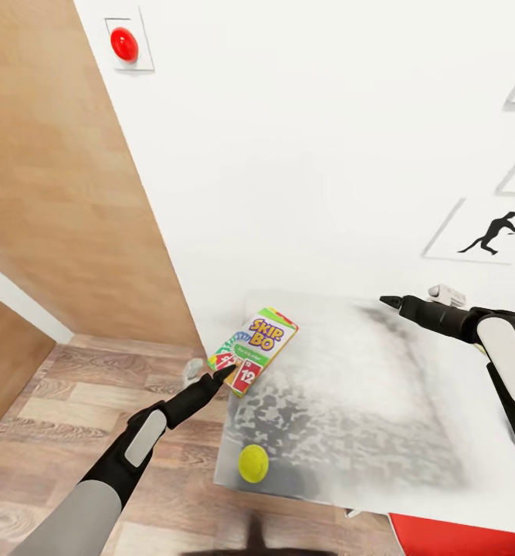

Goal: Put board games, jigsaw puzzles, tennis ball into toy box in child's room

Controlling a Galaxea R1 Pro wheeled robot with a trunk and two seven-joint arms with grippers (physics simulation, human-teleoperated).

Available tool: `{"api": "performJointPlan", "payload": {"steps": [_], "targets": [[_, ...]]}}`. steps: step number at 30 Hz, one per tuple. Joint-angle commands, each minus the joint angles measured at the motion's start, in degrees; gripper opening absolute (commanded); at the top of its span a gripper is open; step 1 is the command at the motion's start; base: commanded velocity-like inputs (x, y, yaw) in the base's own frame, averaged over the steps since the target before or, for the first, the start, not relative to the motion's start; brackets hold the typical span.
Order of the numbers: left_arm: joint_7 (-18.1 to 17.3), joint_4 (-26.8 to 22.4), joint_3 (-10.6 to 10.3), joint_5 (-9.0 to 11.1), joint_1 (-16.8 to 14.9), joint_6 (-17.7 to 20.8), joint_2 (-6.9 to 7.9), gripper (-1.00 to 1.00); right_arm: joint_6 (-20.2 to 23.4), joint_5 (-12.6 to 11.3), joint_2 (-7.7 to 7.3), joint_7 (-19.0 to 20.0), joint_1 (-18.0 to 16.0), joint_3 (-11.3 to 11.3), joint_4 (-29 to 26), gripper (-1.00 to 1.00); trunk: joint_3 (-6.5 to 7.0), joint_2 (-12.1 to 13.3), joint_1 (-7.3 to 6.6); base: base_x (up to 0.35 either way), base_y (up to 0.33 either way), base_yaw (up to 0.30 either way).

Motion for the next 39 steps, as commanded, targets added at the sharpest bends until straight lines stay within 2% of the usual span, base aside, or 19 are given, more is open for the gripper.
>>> {"api": "performJointPlan", "payload": {"steps": [1, 31, 32, 39], "targets": [[0.0, 0.0, 0.0, 0.5, 0.0, 0.5, 0.01, 1.0, 0.2, -0.6, -0.02, -0.5, 0.0, 0.0, -0.1, 1.0, -0.09, -0.1, 0.03, 0.0, 0.0, -0.084], [0.0, 0.0, -0.1, 0.5, -0.1, 0.5, 0.09, 1.0, 0.2, -0.6, -0.01, -0.5, 0.0, 0.0, -0.1, 1.0, -0.09, -0.1, 0.03, 0.0, 0.0, -0.017], [0.0, 0.0, -0.1, 0.5, -0.1, 0.5, 0.1, -1.0, 0.2, -0.6, -0.01, -0.5, 0.0, 0.0, -0.1, 1.0, -0.09, -0.1, 0.03, 0.0, 0.0, 0.0], [0.0, 0.0, -0.1, 0.5, -0.1, 0.5, 0.12, -1.0, 0.2, -0.6, -0.02, -0.5, 0.0, 0.0, -0.1, 1.0, -0.09, -0.1, 0.03, 0.0, 0.0, 0.0]]}}
